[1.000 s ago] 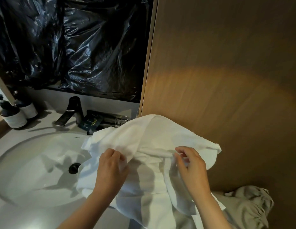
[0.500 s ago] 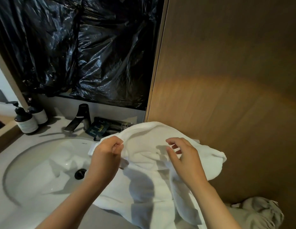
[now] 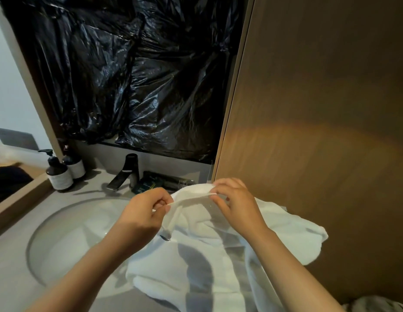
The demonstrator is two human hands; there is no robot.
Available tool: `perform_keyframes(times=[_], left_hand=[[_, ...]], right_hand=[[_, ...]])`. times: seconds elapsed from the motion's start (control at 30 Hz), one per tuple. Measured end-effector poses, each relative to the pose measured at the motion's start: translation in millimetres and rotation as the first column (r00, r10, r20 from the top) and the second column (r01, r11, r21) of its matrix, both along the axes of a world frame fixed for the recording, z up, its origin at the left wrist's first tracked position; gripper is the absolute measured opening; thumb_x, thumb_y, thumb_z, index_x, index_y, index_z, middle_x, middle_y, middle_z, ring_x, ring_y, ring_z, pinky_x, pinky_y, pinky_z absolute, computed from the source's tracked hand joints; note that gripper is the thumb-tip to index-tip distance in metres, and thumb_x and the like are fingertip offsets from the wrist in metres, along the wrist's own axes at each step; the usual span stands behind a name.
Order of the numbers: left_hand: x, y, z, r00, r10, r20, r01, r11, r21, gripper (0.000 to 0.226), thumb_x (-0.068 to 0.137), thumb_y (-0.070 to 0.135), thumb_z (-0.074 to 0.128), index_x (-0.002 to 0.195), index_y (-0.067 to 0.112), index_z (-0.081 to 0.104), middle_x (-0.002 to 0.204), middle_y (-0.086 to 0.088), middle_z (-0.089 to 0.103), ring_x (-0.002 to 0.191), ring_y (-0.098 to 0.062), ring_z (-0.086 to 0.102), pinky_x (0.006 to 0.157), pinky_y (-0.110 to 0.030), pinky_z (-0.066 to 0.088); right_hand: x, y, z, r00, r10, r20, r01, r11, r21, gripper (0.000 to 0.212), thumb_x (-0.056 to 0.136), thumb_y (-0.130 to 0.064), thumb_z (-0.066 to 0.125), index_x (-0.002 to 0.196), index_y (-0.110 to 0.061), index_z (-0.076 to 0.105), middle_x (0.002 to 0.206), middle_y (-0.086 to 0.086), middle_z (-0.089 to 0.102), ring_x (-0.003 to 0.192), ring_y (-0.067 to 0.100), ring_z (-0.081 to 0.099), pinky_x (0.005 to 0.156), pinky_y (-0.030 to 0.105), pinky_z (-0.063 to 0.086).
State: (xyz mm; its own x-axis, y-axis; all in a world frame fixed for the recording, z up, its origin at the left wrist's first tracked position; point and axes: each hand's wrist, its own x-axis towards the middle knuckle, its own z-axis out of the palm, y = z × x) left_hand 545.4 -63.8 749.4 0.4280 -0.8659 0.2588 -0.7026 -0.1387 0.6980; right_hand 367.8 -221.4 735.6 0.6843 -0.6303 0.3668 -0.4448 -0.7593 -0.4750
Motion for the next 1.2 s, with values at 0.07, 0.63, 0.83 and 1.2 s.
perform_keyframes(times=[0.07, 0.63, 0.83, 1.2], left_hand=[[5, 1, 2, 0.999, 0.003, 0.040, -0.006, 0.997, 0.075, 0.019, 0.090, 0.010, 0.058, 0.077, 0.024, 0.062, 0.070, 0.006, 0.063, 0.072, -0.005, 0.056, 0.060, -0.014, 0.043], [20, -50, 68, 0.992, 0.070, -0.101, -0.098, 0.945, -0.313, 0.023, 0.095, 0.016, 0.050, 0.083, 0.033, 0.060, 0.072, 0.006, 0.063, 0.069, -0.001, 0.056, 0.054, -0.011, 0.040], [16, -80, 141, 0.983, 0.024, -0.184, -0.126, 0.814, -0.567, 0.024, 0.097, 0.018, 0.046, 0.085, 0.034, 0.059, 0.080, 0.007, 0.064, 0.066, -0.002, 0.054, 0.058, -0.024, 0.041], [30, -96, 84, 0.983, 0.181, 0.016, -0.158, 0.895, -0.417, 0.016, 0.097, 0.017, 0.046, 0.095, 0.025, 0.060, 0.082, 0.005, 0.064, 0.071, -0.006, 0.053, 0.059, -0.019, 0.037]], right_hand=[[-1, -2, 3, 1.000, -0.021, -0.016, 0.021, 1.000, -0.006, 0.017, 0.096, -0.028, 0.060, 0.095, -0.016, 0.072, 0.101, -0.003, 0.066, 0.102, 0.015, 0.053, 0.085, 0.035, 0.047], [-33, -30, 102, 0.913, -0.252, 0.321, 0.316, 0.934, -0.165, 0.025, 0.095, -0.039, 0.056, 0.079, -0.020, 0.054, 0.076, -0.006, 0.056, 0.072, 0.014, 0.051, 0.060, 0.025, 0.036], [-31, -39, 179, 0.846, -0.156, 0.510, 0.331, 0.904, -0.272, 0.026, 0.095, -0.044, 0.057, 0.080, -0.023, 0.059, 0.076, -0.007, 0.059, 0.072, 0.010, 0.056, 0.061, 0.027, 0.042], [-77, -62, 75, 0.953, -0.301, -0.018, 0.295, 0.943, -0.156, 0.038, 0.093, -0.051, 0.054, 0.064, -0.028, 0.046, 0.055, -0.008, 0.047, 0.059, 0.015, 0.049, 0.054, 0.033, 0.030]])
